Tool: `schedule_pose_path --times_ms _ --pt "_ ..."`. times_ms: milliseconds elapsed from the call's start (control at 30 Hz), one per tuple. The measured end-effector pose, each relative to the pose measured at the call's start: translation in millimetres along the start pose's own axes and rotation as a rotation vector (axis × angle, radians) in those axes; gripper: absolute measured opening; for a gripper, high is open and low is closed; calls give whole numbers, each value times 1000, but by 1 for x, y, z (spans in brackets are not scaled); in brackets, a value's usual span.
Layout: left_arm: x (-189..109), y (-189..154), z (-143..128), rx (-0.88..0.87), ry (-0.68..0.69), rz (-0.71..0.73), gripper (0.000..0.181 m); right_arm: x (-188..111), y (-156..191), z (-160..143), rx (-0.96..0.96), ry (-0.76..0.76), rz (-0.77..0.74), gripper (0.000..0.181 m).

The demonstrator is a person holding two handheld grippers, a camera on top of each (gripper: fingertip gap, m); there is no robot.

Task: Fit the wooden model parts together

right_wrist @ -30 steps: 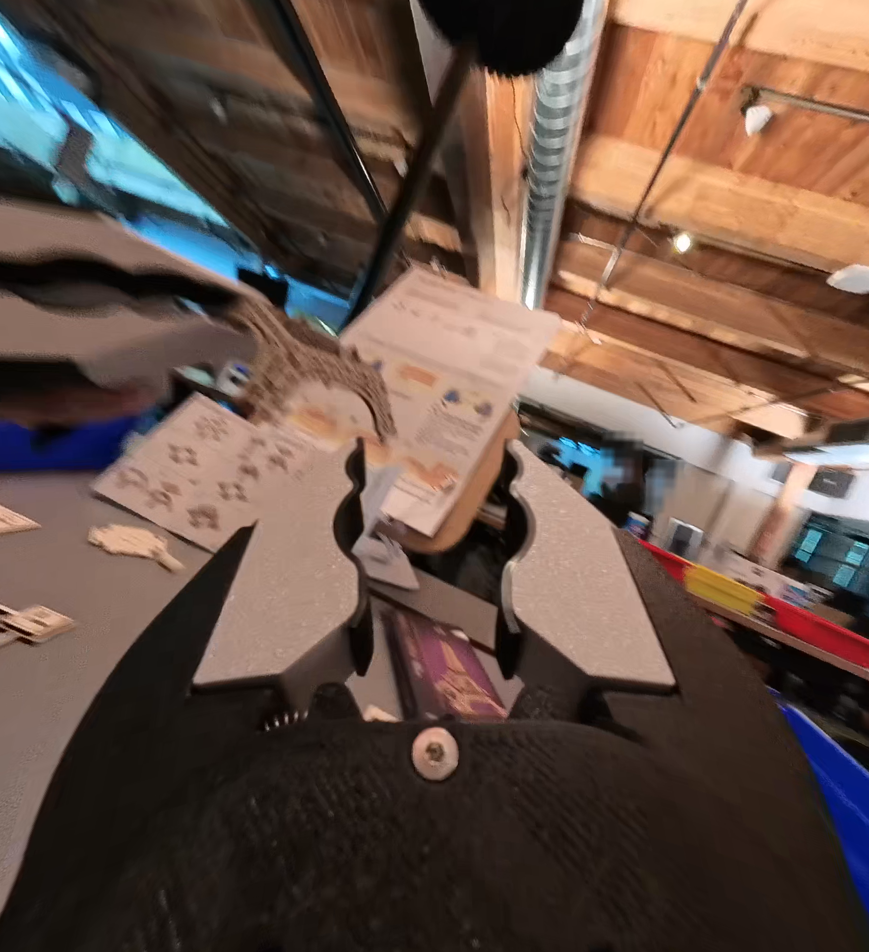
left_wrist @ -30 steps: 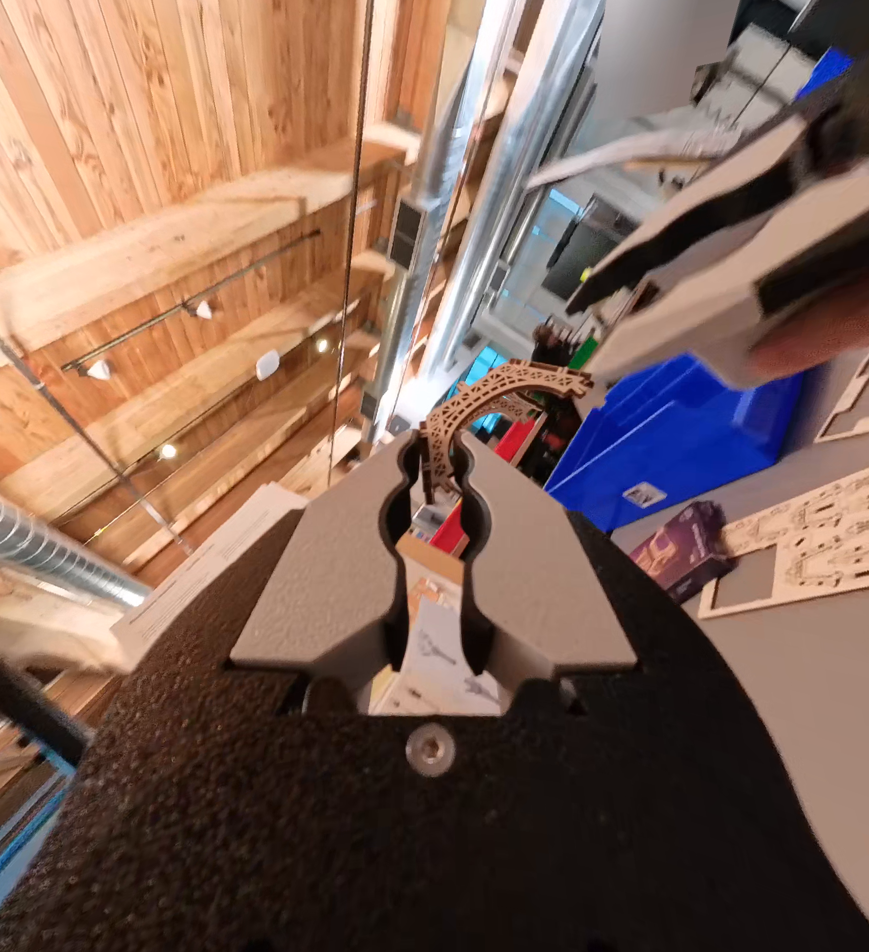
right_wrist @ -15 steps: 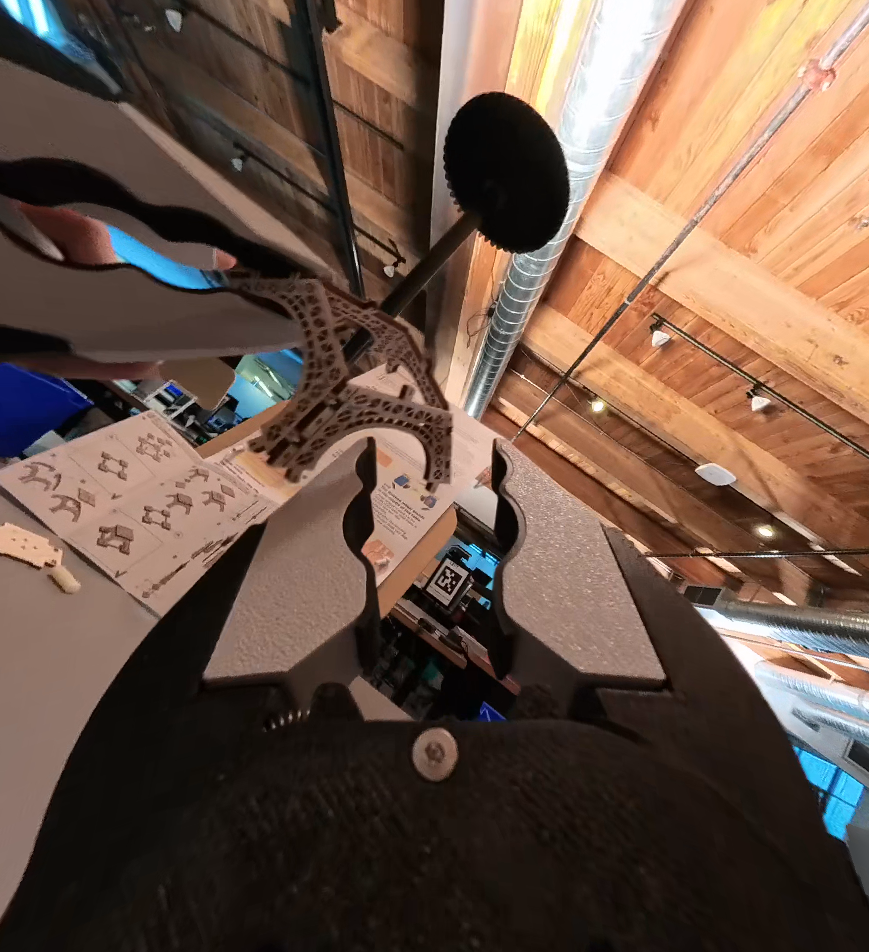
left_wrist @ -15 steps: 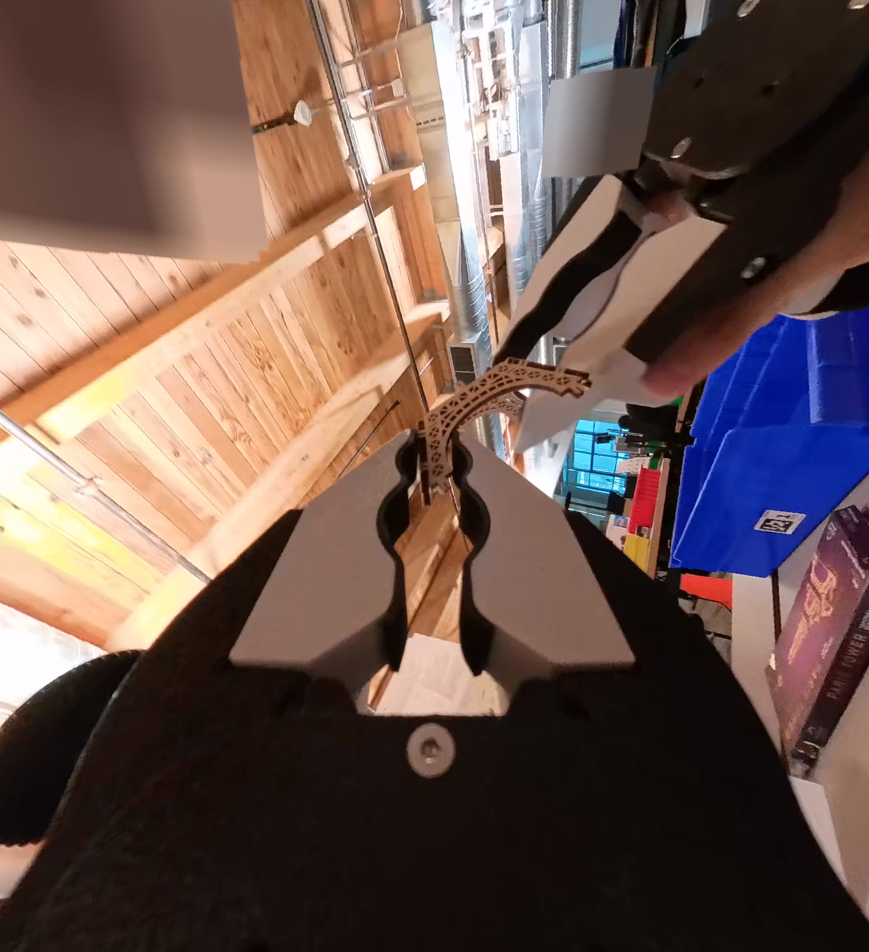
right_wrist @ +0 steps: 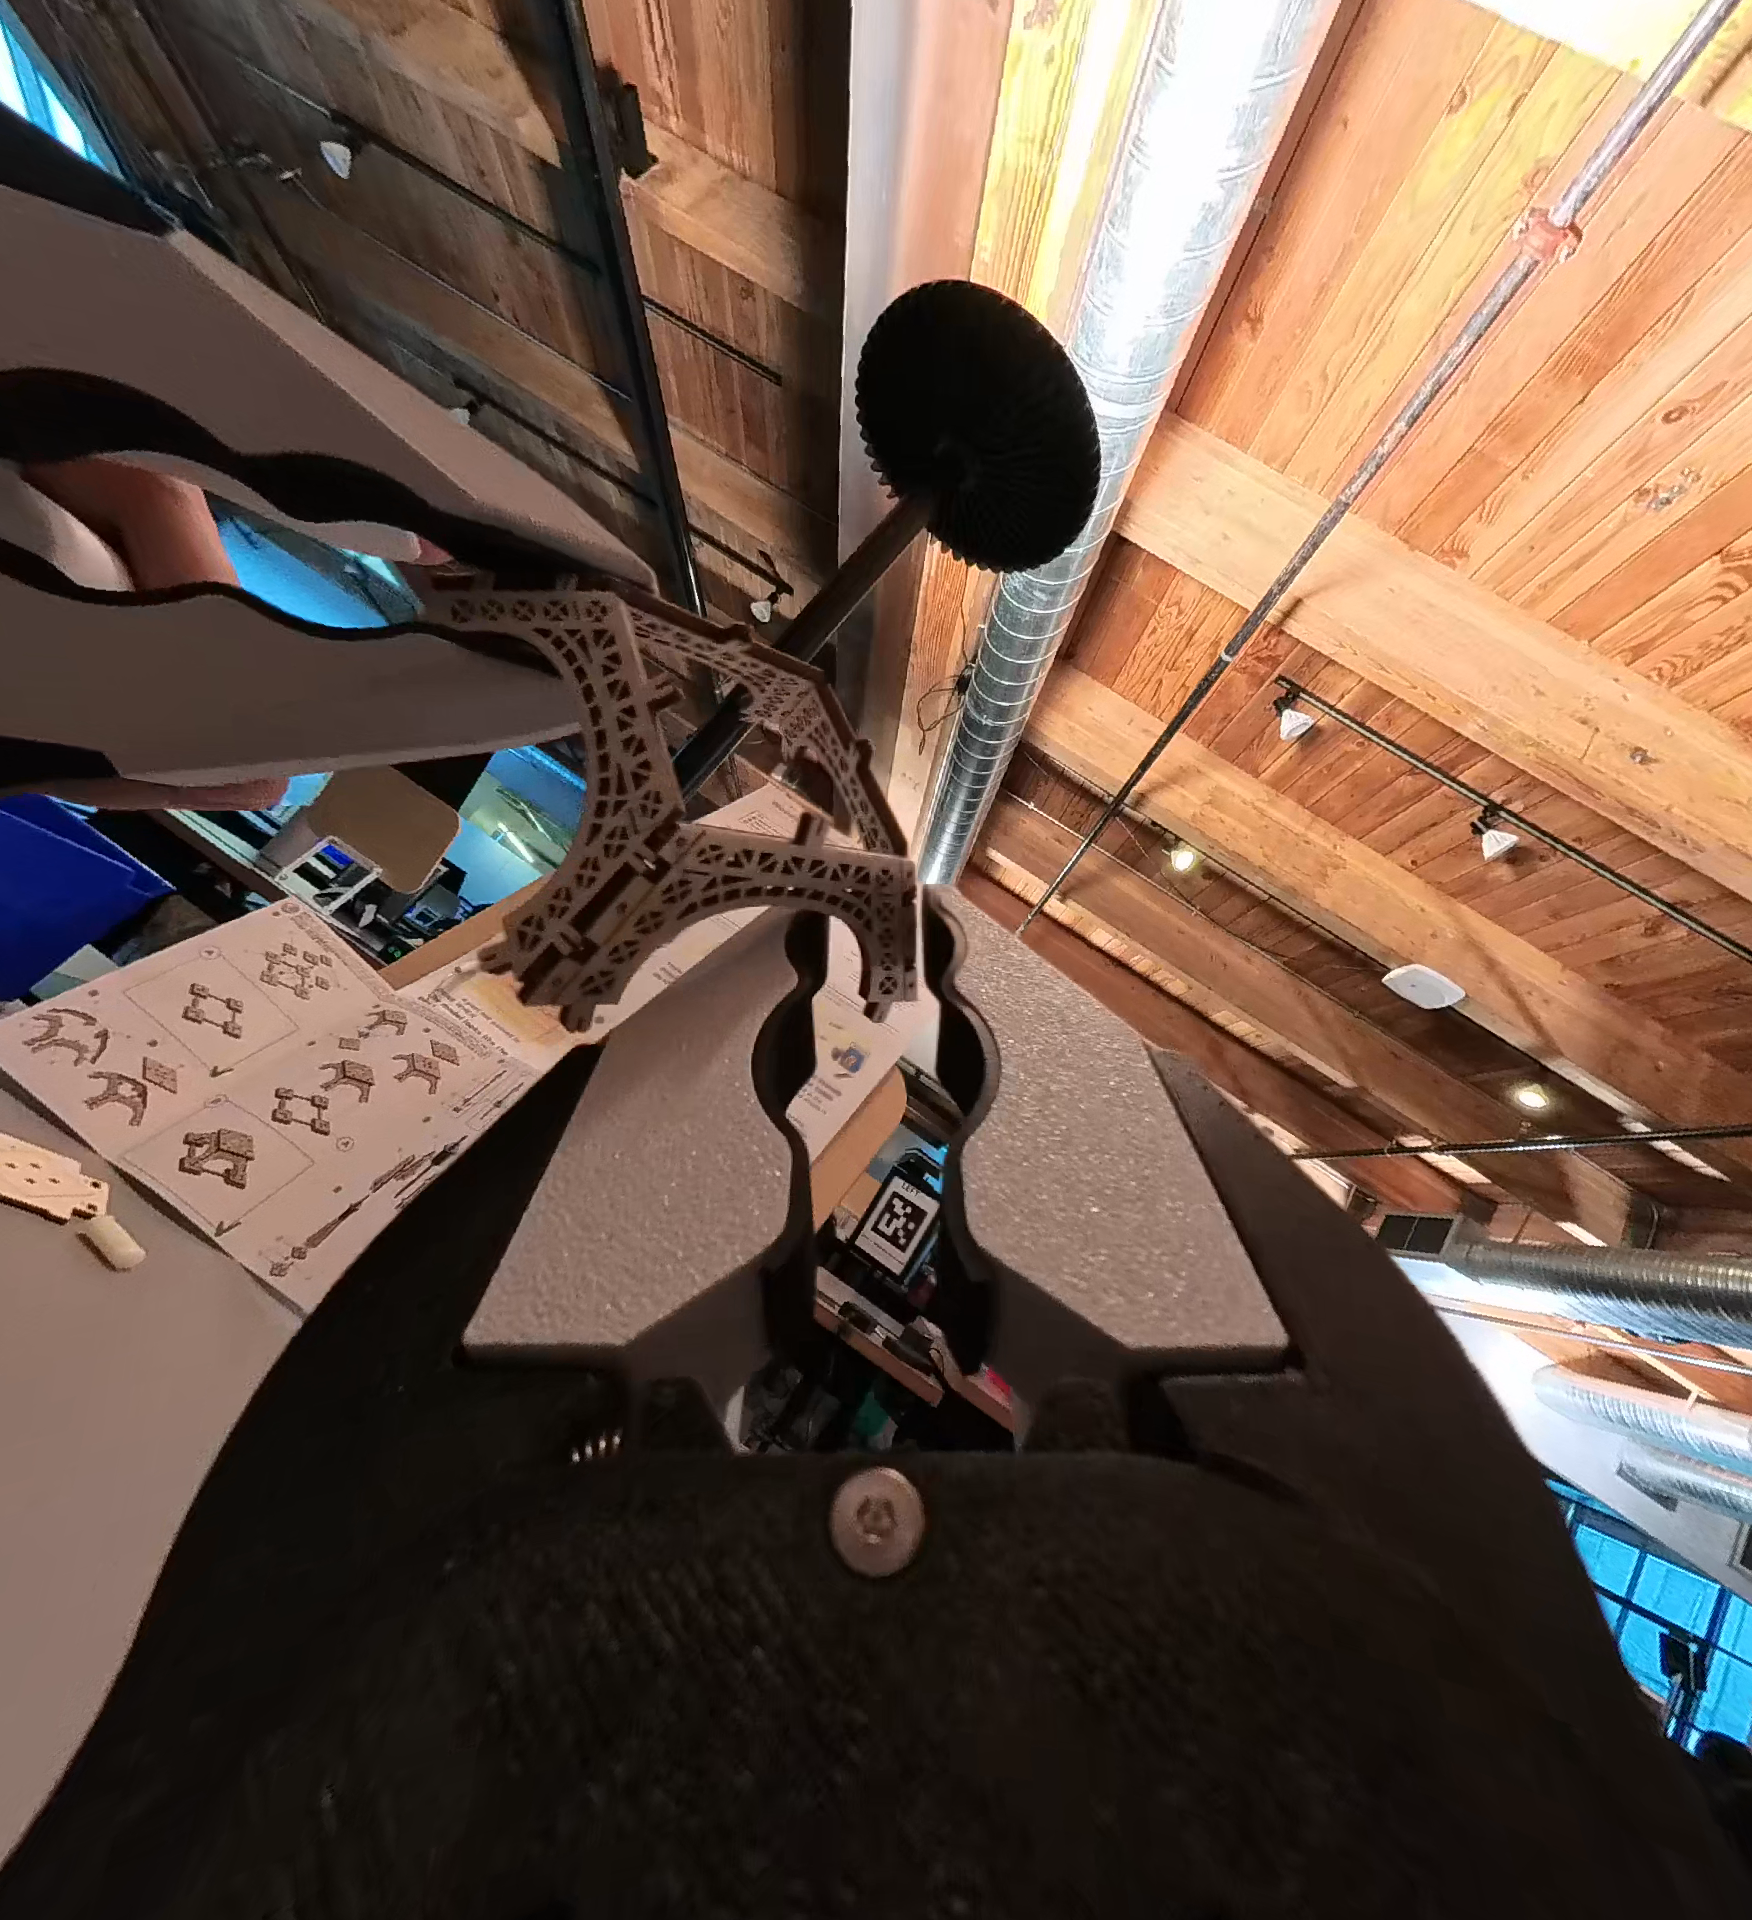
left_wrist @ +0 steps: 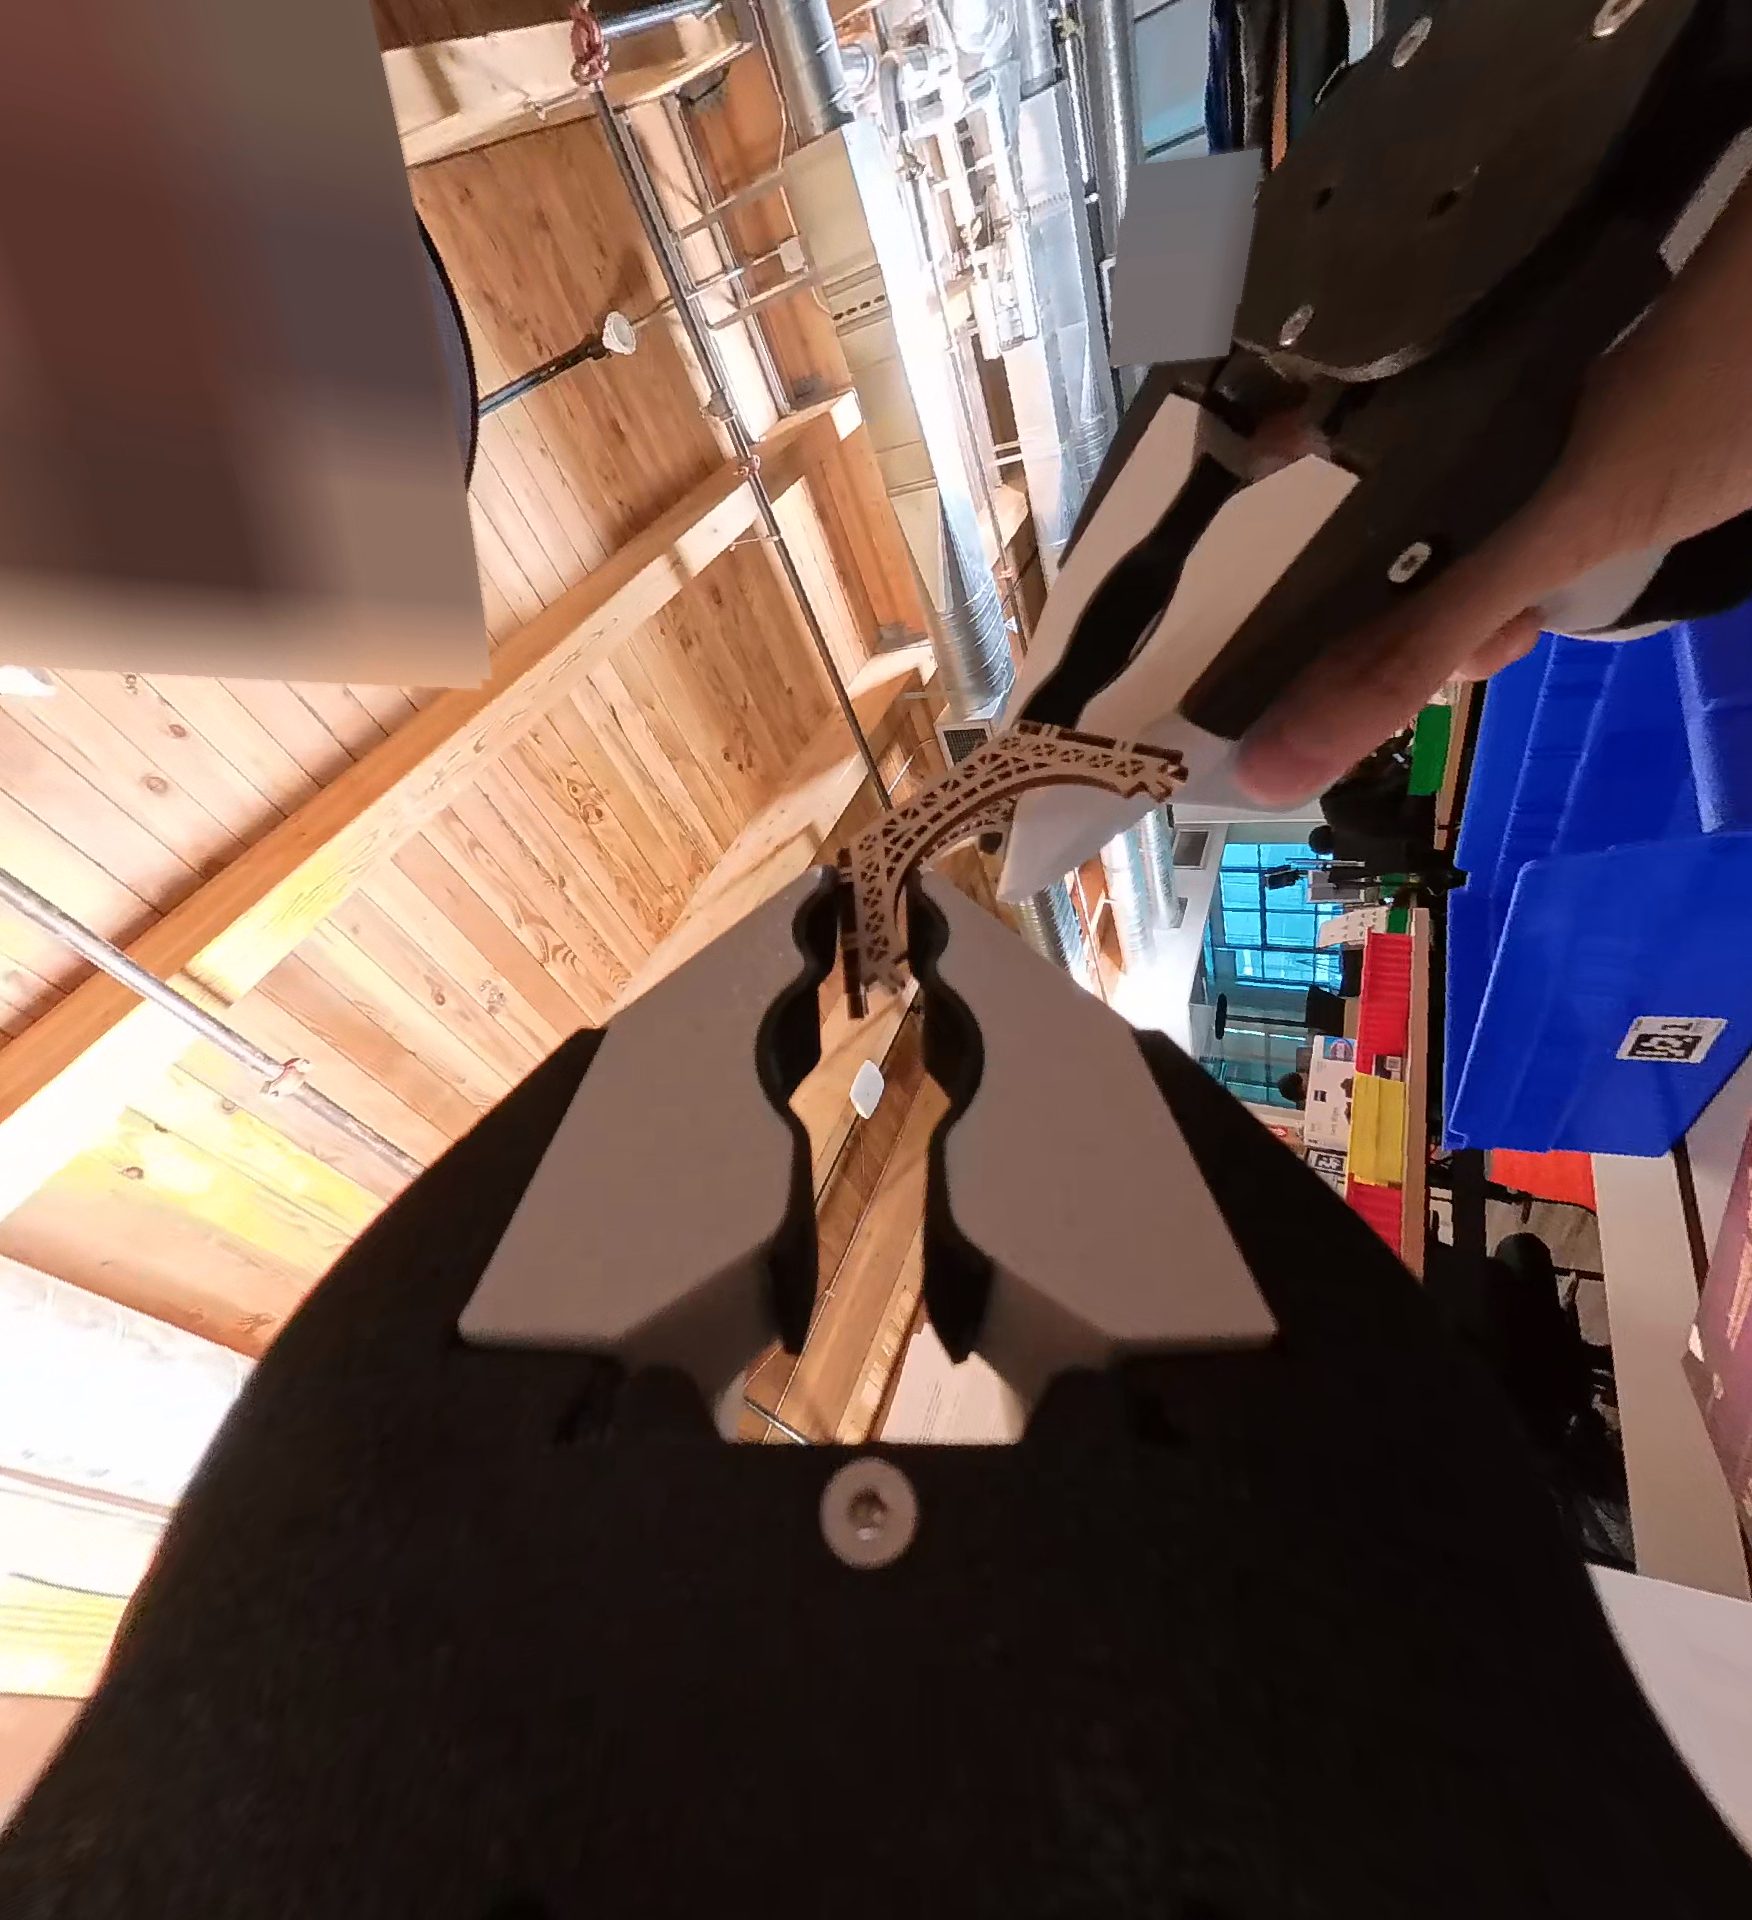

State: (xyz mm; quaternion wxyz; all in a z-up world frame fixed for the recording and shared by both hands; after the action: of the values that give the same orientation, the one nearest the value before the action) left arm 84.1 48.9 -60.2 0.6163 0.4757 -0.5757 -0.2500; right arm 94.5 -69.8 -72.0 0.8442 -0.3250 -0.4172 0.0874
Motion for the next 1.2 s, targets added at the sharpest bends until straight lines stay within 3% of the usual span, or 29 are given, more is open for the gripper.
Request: schedule_pose_path --times_ms 433,667,800,933,1133,1200 --pt "6 -5 -2 -142 25 2 8 3 1 -5 10 51 -1 8" --pt "14 -20 -21 -410 148 -60 8 7 10 -26 53 187 49 7" --pt "11 -21 -55 -647 302 -11 8 9 16 -43 169 229 137 31" --pt "1 -25 -71 -741 314 -51 8 8 14 -55 293 243 200 33" --pt "-15 -29 -81 -863 333 -132 8 5 21 -40 132 111 379 48" --pt "-22 -35 -80 -900 333 -176 9 4 32 -33 109 80 467 45"
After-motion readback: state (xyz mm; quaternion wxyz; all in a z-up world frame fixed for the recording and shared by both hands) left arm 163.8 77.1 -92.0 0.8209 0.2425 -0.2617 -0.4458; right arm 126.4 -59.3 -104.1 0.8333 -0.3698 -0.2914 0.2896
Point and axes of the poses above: each gripper's, where its closed fingertips meet, x out along the fingers, z out of its top, y = z × x across the jaws, the point moved 7 cm from there along -x, back along the fingers, and after that the axes turned 7 degrees about -x, right-handed, at the moved point
